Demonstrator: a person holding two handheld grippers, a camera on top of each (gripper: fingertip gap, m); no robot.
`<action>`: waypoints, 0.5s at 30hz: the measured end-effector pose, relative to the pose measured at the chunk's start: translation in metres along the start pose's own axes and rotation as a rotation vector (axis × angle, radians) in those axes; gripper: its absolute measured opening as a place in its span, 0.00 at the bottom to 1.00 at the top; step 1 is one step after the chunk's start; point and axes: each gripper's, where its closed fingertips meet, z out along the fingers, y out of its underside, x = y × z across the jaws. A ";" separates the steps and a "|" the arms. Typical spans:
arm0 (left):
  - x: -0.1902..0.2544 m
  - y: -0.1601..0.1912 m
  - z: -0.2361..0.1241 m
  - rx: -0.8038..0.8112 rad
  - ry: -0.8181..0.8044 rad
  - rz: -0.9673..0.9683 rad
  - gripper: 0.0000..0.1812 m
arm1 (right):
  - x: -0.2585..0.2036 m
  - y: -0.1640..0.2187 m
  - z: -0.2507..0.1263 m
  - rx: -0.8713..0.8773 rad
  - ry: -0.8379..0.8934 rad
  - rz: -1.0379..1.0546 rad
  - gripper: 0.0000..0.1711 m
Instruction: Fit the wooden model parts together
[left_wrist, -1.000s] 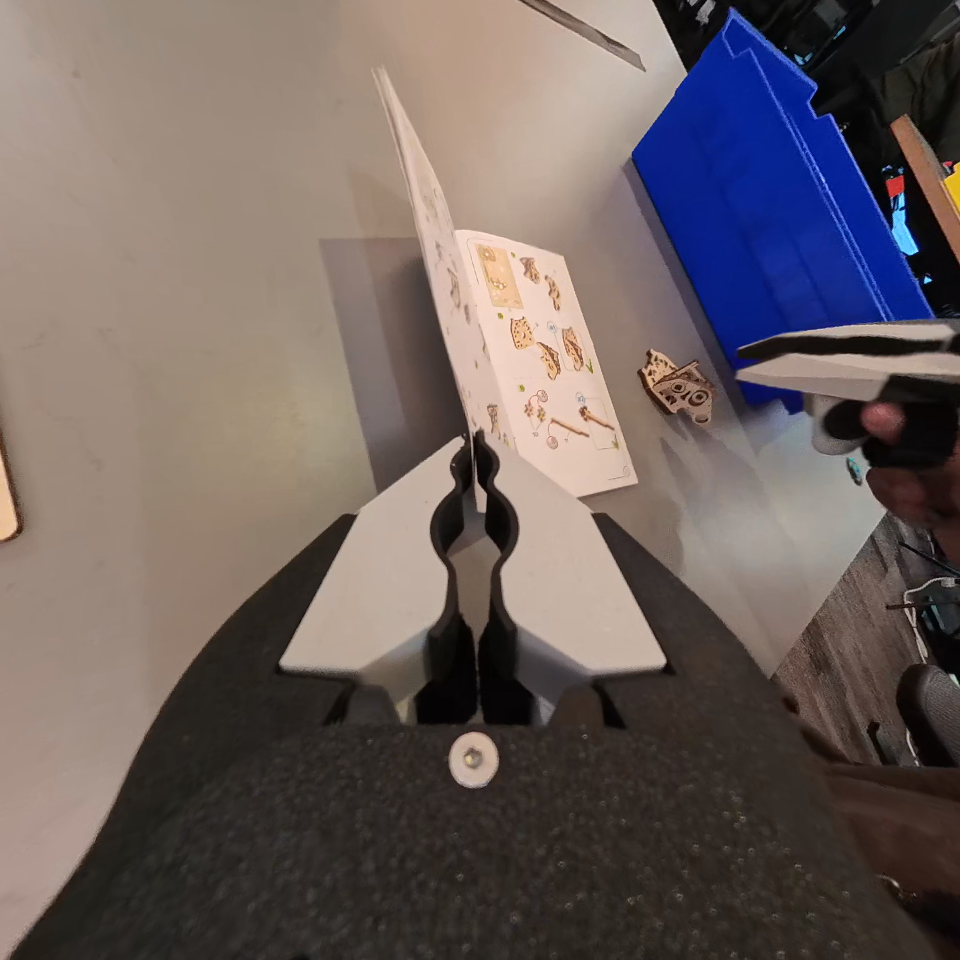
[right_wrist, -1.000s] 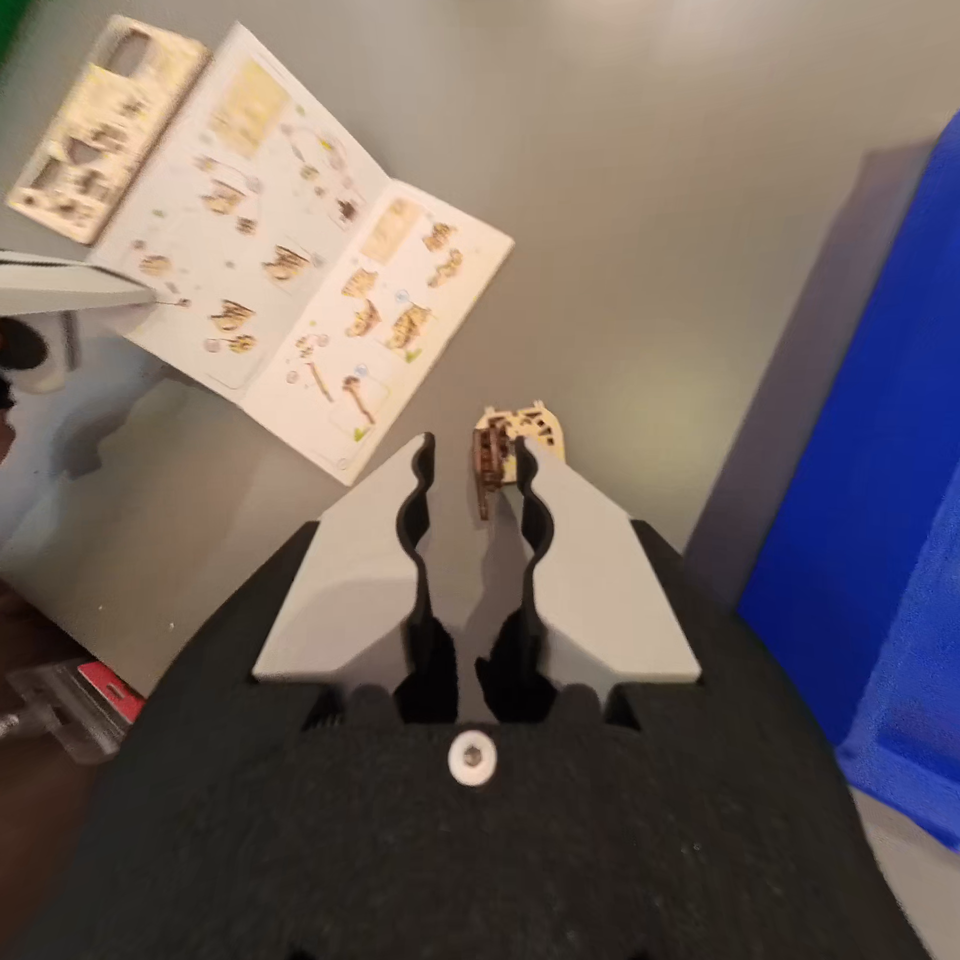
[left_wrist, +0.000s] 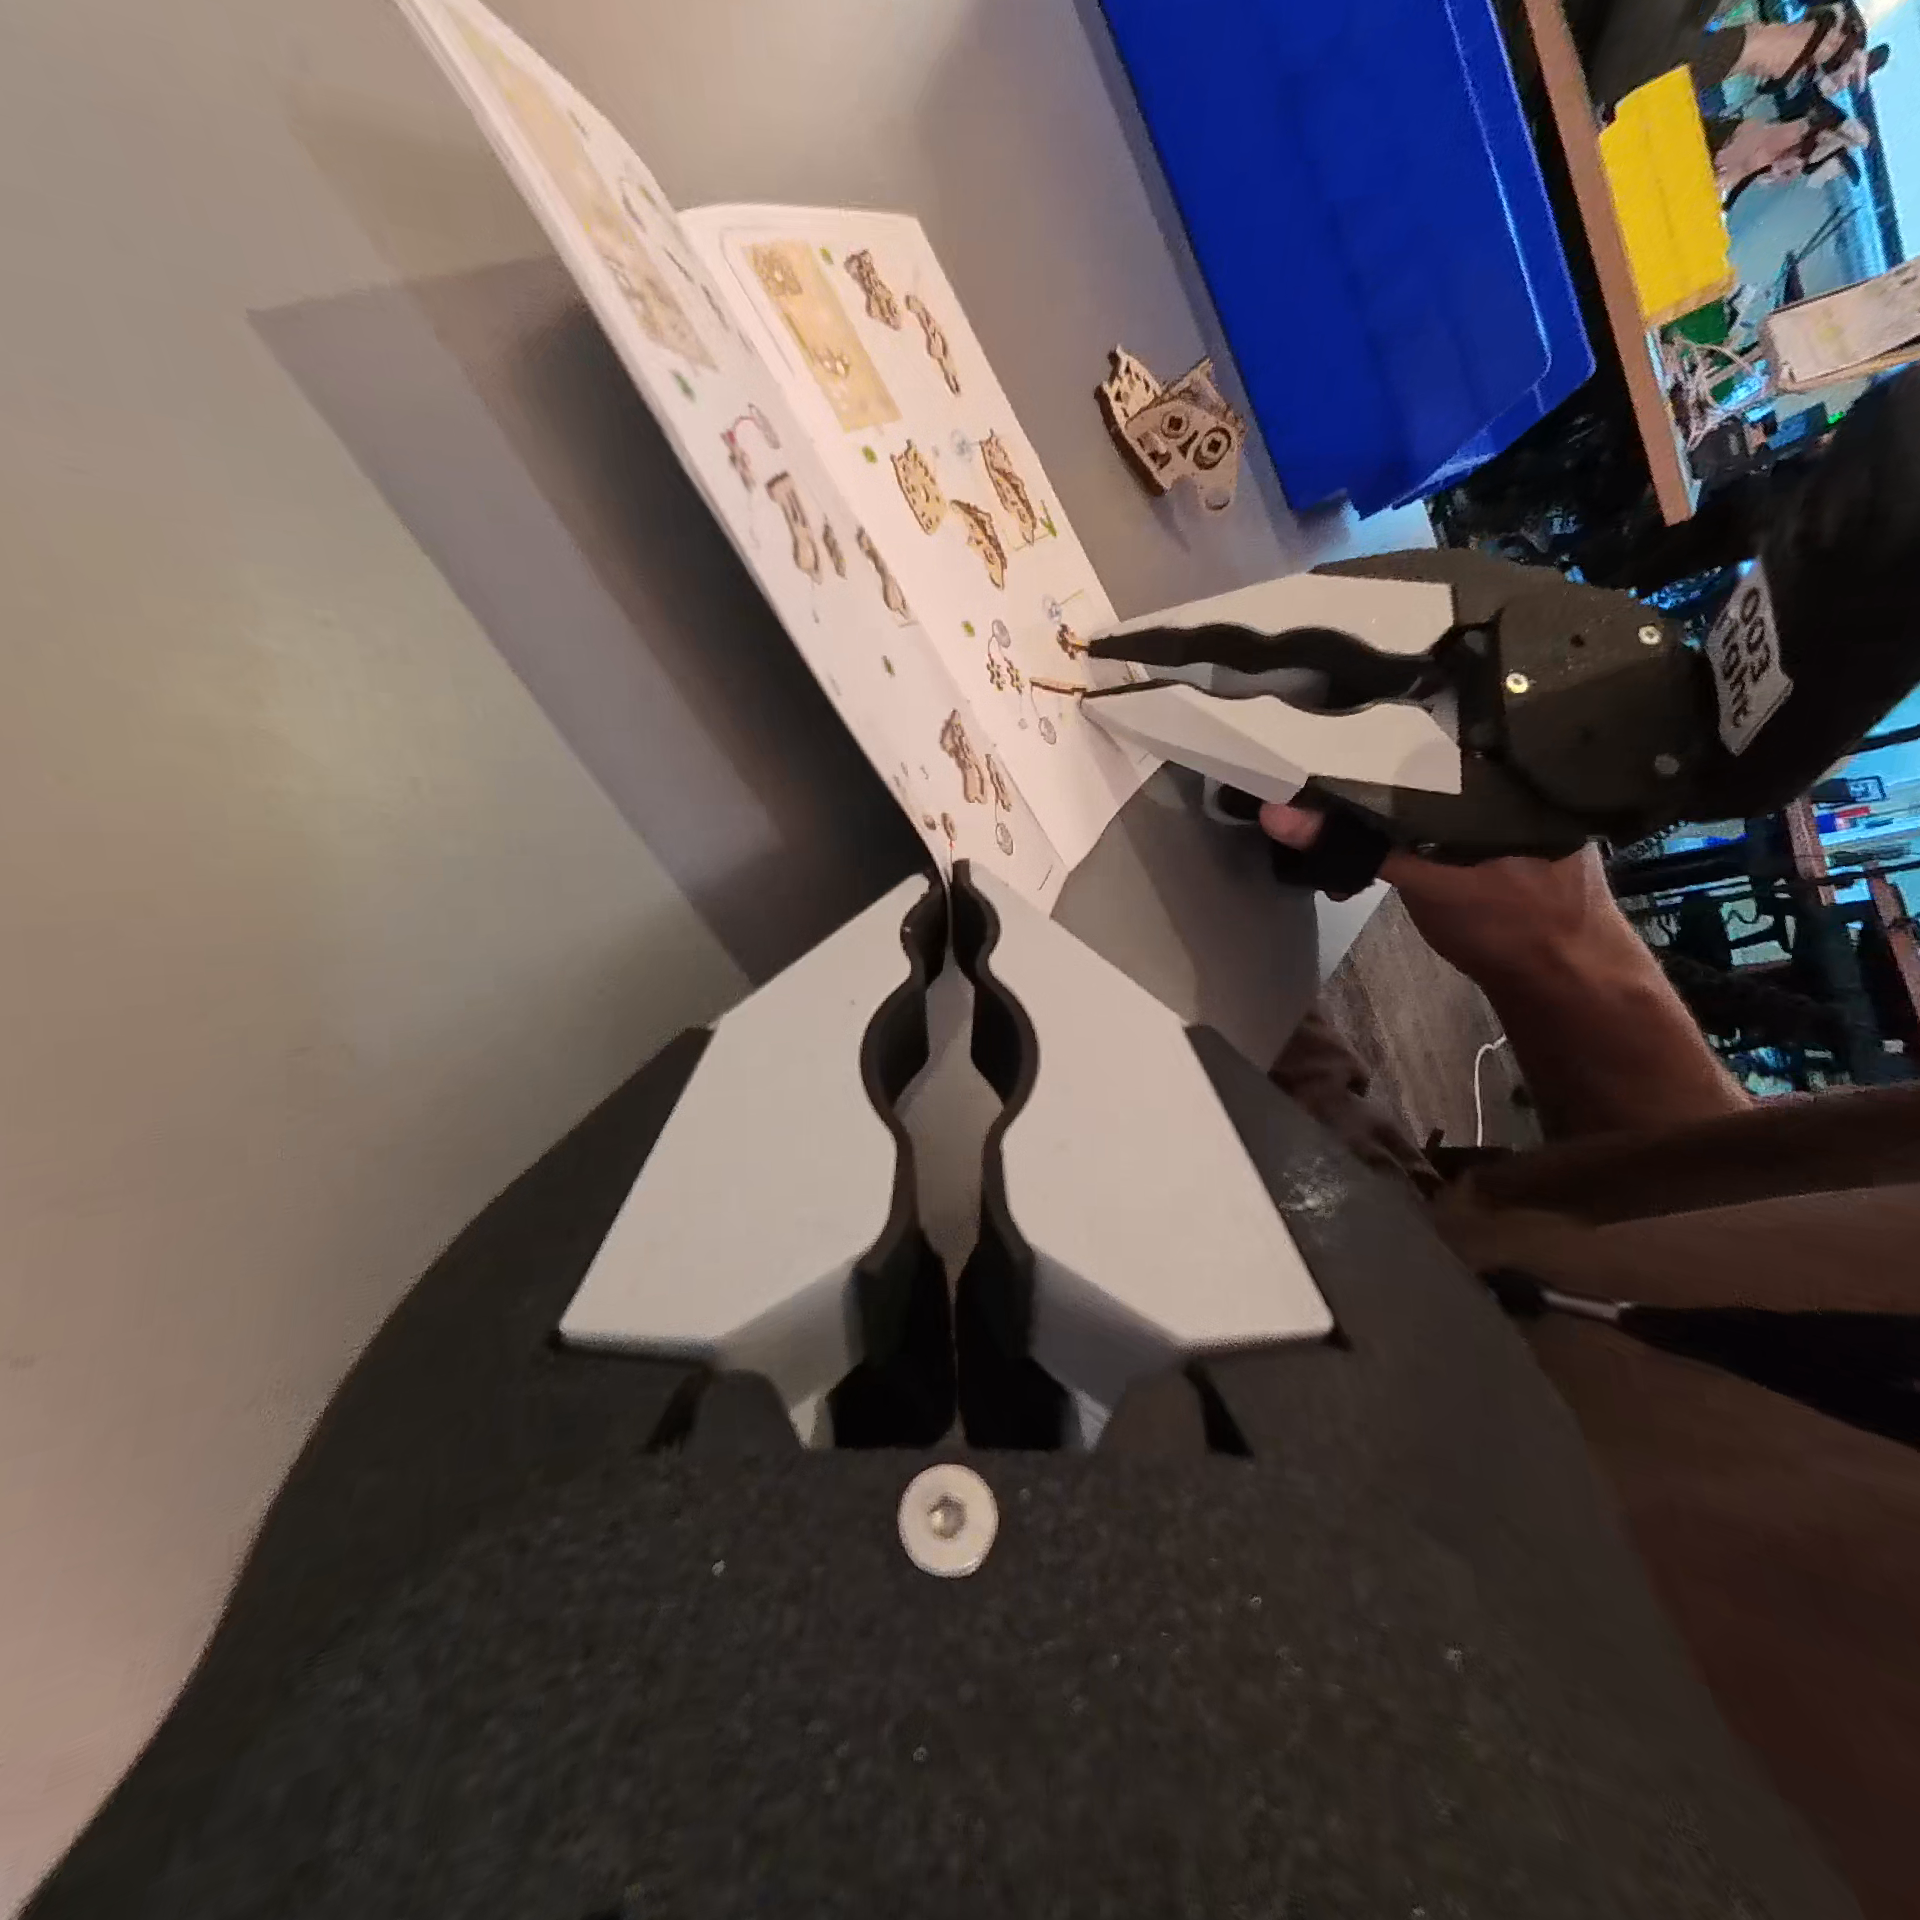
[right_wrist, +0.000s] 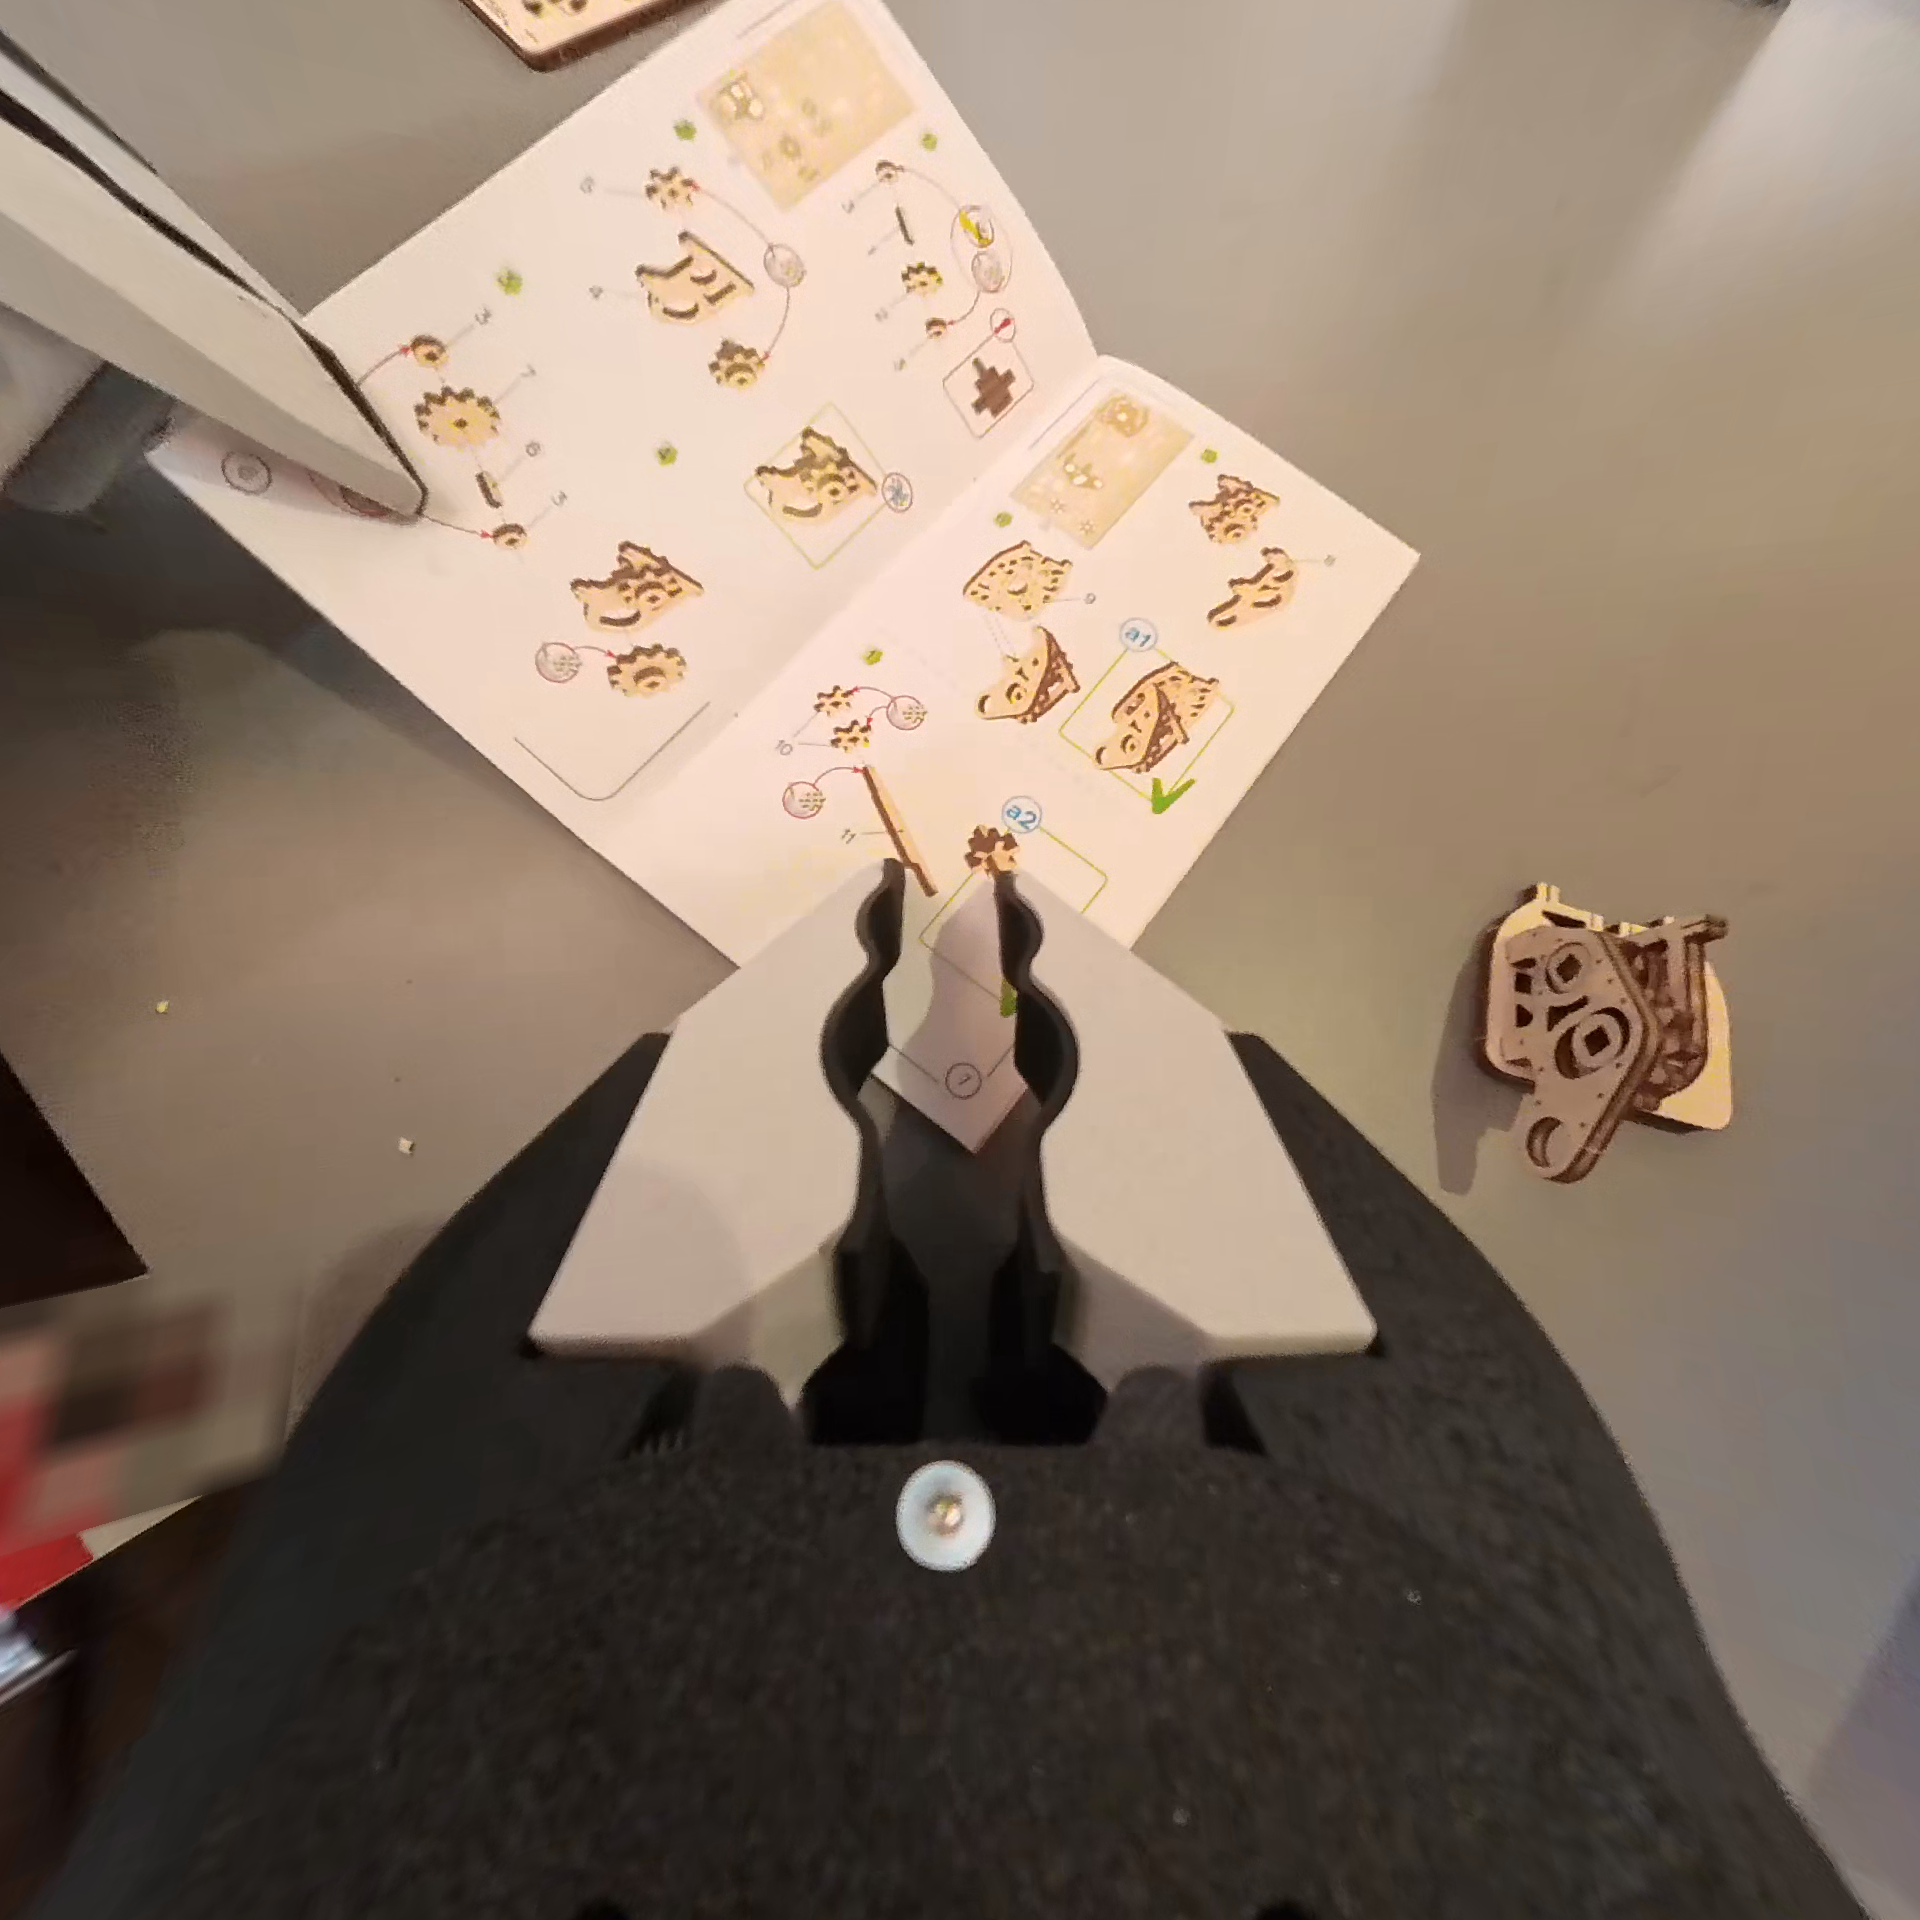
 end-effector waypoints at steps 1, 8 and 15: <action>-0.001 0.002 0.000 -0.014 0.002 -0.001 0.00 | 0.000 0.000 0.000 -0.002 -0.008 0.006 0.11; -0.009 0.001 0.003 -0.018 0.005 -0.056 0.00 | -0.002 0.001 -0.002 -0.007 -0.022 0.005 0.11; -0.006 0.000 0.006 -0.017 0.015 -0.060 0.00 | -0.019 -0.008 -0.012 -0.007 -0.157 0.087 0.13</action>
